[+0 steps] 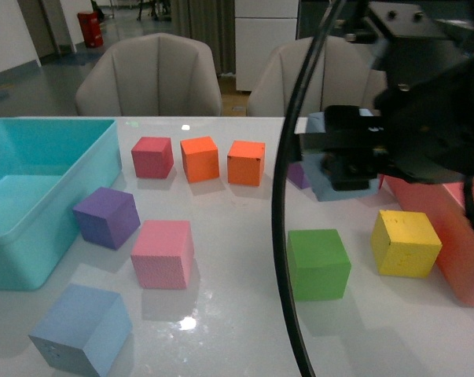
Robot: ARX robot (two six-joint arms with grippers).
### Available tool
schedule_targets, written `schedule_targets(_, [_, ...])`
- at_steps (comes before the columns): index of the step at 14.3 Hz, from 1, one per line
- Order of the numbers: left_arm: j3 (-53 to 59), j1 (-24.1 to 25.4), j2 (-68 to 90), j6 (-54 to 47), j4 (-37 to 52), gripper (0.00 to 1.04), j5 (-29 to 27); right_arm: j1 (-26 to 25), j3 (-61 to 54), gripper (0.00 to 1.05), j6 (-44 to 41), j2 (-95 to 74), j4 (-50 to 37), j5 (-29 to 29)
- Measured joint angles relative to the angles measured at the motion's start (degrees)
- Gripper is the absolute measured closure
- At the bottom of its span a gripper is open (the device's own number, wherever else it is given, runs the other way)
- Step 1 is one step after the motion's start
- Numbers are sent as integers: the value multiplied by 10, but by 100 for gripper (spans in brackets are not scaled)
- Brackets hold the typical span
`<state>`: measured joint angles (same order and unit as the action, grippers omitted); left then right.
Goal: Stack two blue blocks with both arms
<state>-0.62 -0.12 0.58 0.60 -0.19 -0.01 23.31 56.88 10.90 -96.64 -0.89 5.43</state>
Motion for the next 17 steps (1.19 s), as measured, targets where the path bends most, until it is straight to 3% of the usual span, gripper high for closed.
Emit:
schedule_targets(6, [0, 0, 0, 0, 0, 7, 0, 29, 269, 65, 29, -242, 79, -19])
schedule_targets(12, [0, 0, 0, 0, 0, 7, 0, 41, 408, 65, 85, -384, 153, -20])
schedule_targets(16, [0, 0, 0, 0, 0, 7, 0, 41, 483, 65, 127, -445, 218, 12])
schedule_targets(17, [0, 0, 0, 0, 0, 7, 0, 41, 483, 56, 129, -448, 216, 12])
